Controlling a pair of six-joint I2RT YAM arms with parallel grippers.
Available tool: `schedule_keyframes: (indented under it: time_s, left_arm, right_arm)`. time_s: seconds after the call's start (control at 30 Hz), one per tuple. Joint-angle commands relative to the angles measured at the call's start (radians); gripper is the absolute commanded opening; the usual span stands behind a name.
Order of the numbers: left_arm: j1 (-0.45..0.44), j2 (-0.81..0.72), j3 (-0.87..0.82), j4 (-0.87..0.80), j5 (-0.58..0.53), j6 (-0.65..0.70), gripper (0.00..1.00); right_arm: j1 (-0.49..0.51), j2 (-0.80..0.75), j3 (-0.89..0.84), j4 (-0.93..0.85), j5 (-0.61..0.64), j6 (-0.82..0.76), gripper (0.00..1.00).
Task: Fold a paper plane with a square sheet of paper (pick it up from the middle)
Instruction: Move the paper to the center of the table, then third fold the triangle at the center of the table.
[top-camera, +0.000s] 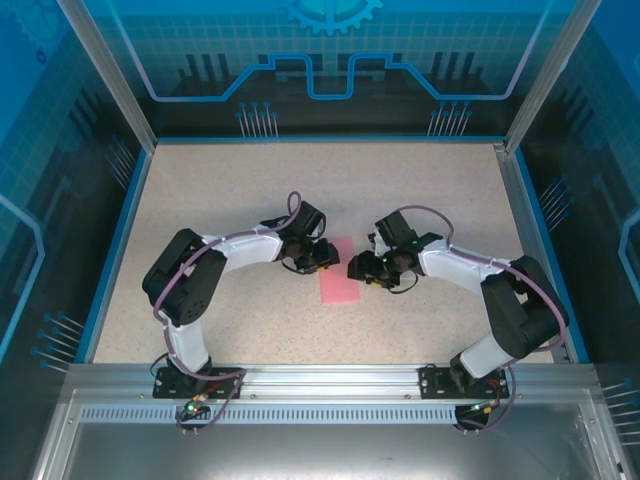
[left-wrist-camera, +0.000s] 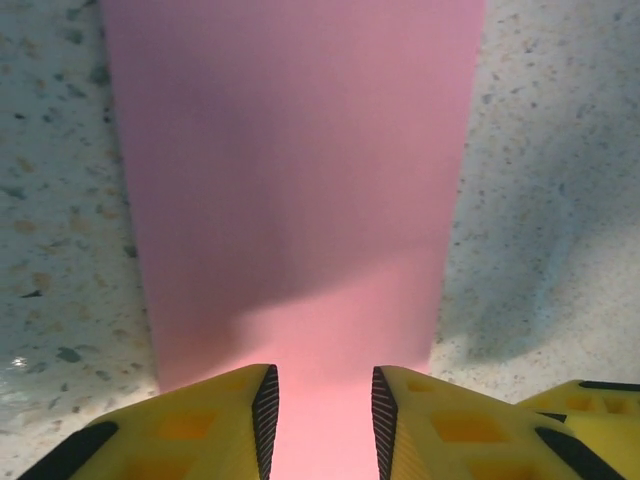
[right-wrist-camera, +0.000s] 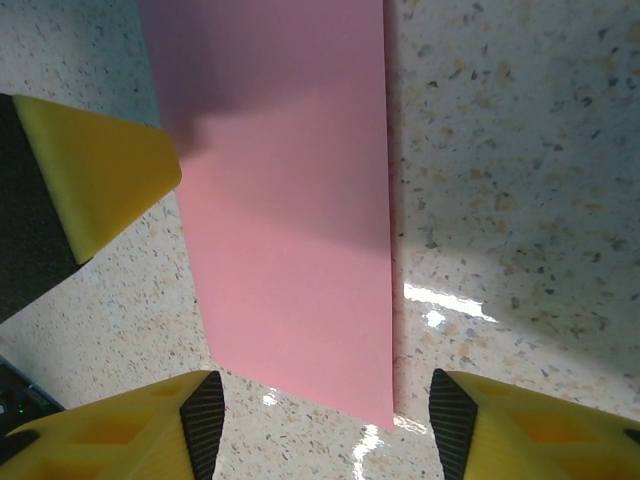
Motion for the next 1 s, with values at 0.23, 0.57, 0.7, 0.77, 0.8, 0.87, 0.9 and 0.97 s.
schedule_keyframes:
  time_s: [0.23, 0.57, 0.7, 0.77, 0.8, 0.87, 0.9, 0.97]
  left_arm:
    - [-0.001, 0.081, 0.049, -0.126, -0.072, -0.013, 0.33]
    - [0.003, 0.091, 0.036, -0.155, -0.084, -0.034, 0.33]
    - [0.003, 0.091, 0.034, -0.154, -0.082, -0.035, 0.33]
    - [0.003, 0.091, 0.034, -0.155, -0.081, -0.034, 0.33]
    - [0.002, 0.09, 0.034, -0.154, -0.08, -0.034, 0.33]
    - [0.002, 0.091, 0.033, -0.156, -0.08, -0.033, 0.33]
    - [0.003, 0.09, 0.034, -0.156, -0.08, -0.033, 0.33]
    - [0.003, 0.092, 0.035, -0.155, -0.077, -0.033, 0.33]
  right_arm:
    - [0.022, 0.069, 0.026, -0.021, -0.042, 0.022, 0.57]
    - [0.06, 0.107, 0.04, -0.049, -0.084, 0.021, 0.55]
    - [0.072, 0.115, 0.042, -0.062, -0.096, 0.02, 0.55]
    - [0.075, 0.112, 0.035, -0.054, -0.116, 0.023, 0.54]
    - [0.077, 0.112, 0.036, -0.056, -0.121, 0.023, 0.54]
    - [0.078, 0.107, 0.027, -0.04, -0.148, 0.032, 0.52]
    - [0.078, 0.101, 0.022, -0.034, -0.154, 0.037, 0.51]
    - [0.077, 0.083, 0.016, -0.027, -0.143, 0.046, 0.46]
